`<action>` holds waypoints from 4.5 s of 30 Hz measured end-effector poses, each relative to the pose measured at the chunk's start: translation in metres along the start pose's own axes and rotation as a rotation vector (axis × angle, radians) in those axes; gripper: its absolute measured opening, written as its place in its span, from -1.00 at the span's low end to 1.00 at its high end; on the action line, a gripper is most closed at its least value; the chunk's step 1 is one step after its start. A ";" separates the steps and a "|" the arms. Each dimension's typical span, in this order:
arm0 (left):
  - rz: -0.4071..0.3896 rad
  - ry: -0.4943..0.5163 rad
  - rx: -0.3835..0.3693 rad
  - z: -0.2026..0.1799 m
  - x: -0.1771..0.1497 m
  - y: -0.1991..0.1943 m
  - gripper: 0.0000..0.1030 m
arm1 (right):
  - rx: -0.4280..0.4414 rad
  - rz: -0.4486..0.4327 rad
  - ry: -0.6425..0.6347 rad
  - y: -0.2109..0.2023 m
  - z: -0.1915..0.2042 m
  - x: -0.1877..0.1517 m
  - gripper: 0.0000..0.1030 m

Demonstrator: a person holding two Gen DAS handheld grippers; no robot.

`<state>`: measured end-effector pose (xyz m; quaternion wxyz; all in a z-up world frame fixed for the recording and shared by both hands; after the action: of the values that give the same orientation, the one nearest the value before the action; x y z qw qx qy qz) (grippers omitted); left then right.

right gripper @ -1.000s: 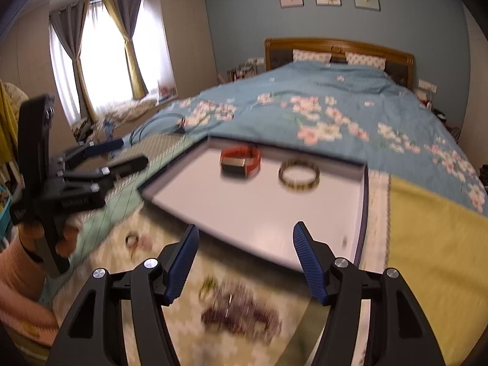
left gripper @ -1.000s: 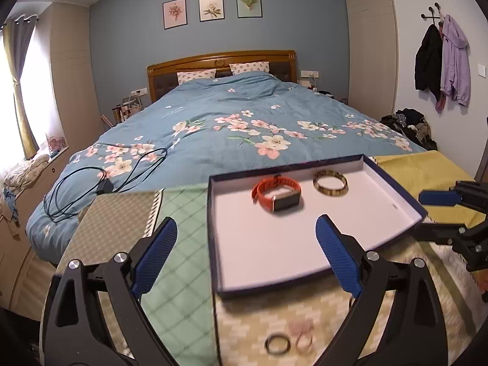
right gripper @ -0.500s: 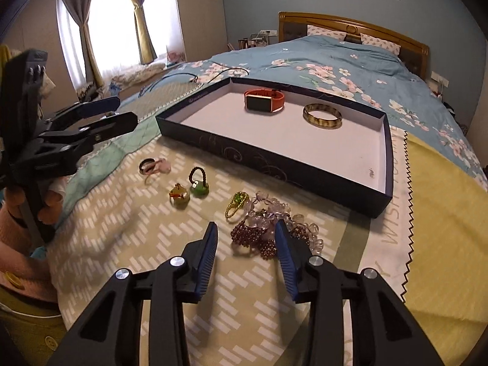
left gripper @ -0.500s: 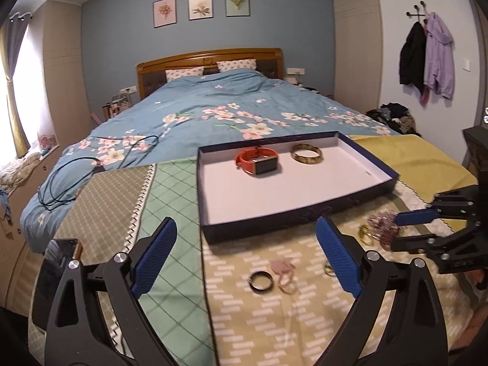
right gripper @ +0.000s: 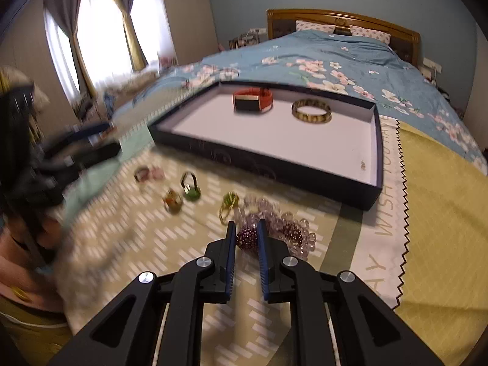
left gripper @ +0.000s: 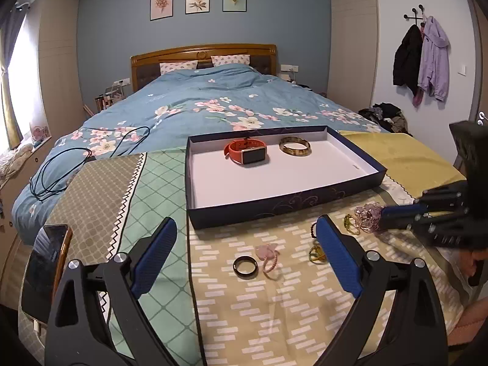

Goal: Organize jewelry
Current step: 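Grasp the clear beaded bracelet with the right tool while the left tool approaches the pink hair tie, then grasp the pink hair tie with the left tool while the right tool lifts the clear bracelet, then lower the hair tie into the box and open the left tool while the right tool releases the bracelet there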

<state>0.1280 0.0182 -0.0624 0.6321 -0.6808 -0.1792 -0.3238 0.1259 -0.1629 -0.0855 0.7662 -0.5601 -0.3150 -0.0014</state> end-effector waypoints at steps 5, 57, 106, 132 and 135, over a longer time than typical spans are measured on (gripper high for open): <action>0.006 0.007 -0.005 -0.002 0.000 0.002 0.77 | 0.074 -0.062 0.037 -0.023 -0.007 0.007 -0.77; 0.290 0.056 -0.187 -0.019 -0.004 0.066 -0.35 | 0.040 0.084 0.073 0.020 -0.042 0.003 -0.85; 0.103 0.047 -0.155 -0.001 0.075 0.042 -0.93 | 0.062 -0.205 0.067 -0.038 -0.033 0.100 -0.87; 0.193 0.066 -0.101 0.004 0.110 0.115 -0.93 | 0.099 -0.151 0.199 0.028 -0.058 0.145 -0.87; 0.209 0.064 -0.103 0.004 0.112 0.124 -0.93 | 0.082 -0.140 0.222 0.031 -0.067 0.142 -0.87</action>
<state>0.2910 -0.0131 -0.0799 0.6320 -0.7166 -0.0702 -0.2866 0.2827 -0.1594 -0.0547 0.8167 -0.5012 -0.2666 -0.1039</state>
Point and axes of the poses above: each gripper's, at about its wrist camera, not at the fingertips, and y roughly the way its jaws point, z to its left, x to its top, the point moved 3 cm from there along y, roughly the way its jaws point, and after that the axes turned 15 degrees about z, right-handed, at the moved point
